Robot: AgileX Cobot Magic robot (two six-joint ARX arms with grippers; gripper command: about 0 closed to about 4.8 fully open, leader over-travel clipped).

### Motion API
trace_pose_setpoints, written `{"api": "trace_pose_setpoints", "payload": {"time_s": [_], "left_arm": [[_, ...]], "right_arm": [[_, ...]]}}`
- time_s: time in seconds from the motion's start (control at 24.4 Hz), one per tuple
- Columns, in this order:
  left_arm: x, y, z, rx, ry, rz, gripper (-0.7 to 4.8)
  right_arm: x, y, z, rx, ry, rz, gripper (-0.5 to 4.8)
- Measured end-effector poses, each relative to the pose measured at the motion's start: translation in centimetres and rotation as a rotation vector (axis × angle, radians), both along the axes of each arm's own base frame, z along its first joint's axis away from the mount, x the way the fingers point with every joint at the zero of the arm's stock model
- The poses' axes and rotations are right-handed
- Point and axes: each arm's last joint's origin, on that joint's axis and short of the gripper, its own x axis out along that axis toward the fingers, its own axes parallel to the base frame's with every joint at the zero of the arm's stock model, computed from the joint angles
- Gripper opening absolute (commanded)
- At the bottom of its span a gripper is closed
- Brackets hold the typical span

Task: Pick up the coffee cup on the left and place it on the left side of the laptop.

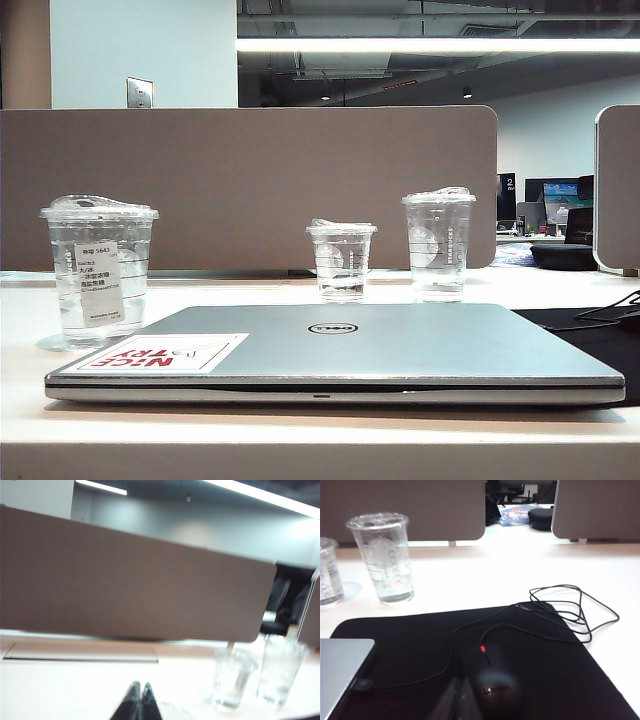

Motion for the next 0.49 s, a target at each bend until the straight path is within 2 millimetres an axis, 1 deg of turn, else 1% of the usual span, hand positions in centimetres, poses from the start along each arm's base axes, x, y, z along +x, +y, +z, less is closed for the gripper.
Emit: {"api": "trace_pose_setpoints", "payload": {"time_s": [0.08, 0.16, 0.41, 0.49], "left_arm": [[0.1, -0.9, -0.1, 0.053, 0.03, 0.036, -0.06], [0.0, -1.4, -0.4, 0.069, 0.061, 0.083, -0.06], [0.1, -1.3, -1.1, 0.098, 0.141, 0.249, -0.05], [0.1, -1.3, -1.2, 0.101, 0.151, 0.256, -0.05]], "right_arm": [[-0.2, 0.0, 0.2, -0.002, -0.029, 0.0, -0.05], [-0.2, 0.0, 0.3, -0.002, -0.038, 0.0, -0.05], [-0.2, 0.0, 0.3, -0.002, -0.037, 0.0, -0.05], [-0.2, 0.0, 0.3, -0.002, -0.036, 0.0, -0.05]]}}
